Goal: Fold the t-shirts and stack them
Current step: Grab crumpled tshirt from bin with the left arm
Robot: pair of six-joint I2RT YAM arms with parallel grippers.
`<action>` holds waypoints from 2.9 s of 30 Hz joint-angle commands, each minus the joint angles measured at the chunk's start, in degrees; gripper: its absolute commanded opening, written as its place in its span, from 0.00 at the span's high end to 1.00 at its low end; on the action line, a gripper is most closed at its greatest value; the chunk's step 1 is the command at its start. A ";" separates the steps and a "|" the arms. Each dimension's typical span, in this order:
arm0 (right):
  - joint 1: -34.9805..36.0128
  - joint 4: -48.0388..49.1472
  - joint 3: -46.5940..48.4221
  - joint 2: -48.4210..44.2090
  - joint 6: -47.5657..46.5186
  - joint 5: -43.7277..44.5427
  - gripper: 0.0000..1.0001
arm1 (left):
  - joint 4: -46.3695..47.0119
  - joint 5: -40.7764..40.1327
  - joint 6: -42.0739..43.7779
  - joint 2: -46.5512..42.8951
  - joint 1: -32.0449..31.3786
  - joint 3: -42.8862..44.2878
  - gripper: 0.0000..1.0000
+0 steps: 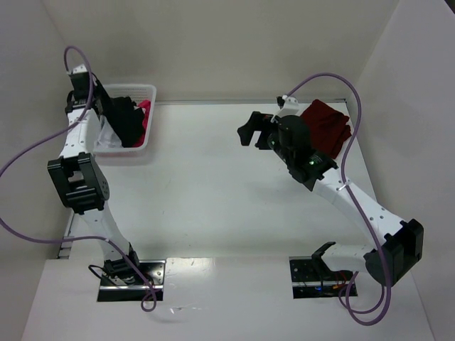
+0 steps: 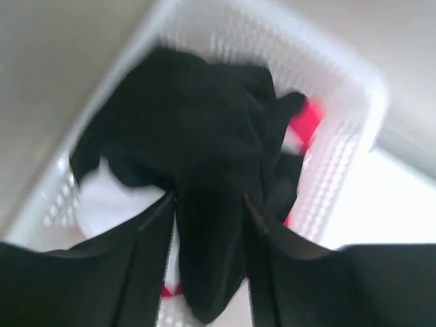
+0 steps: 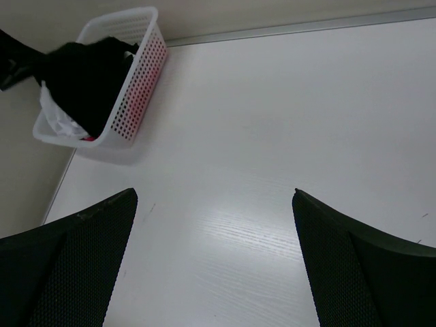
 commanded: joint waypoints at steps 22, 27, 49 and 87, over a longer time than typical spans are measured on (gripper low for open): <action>-0.43 5.28 -3.07 -0.49 0.35 -0.05 0.00 | 5.42 -5.32 -1.77 5.98 -0.34 0.05 0.16; -0.43 3.89 -1.75 0.82 -0.18 0.48 0.00 | 5.42 -5.85 -1.77 8.27 -0.34 2.76 0.23; -0.43 4.41 -4.12 -2.69 1.05 0.48 0.00 | 5.42 -6.20 -1.77 4.49 -0.34 2.25 0.63; -0.43 3.79 -7.47 -6.64 3.25 2.15 0.00 | -7.68 -7.95 0.17 4.93 -2.98 23.44 1.00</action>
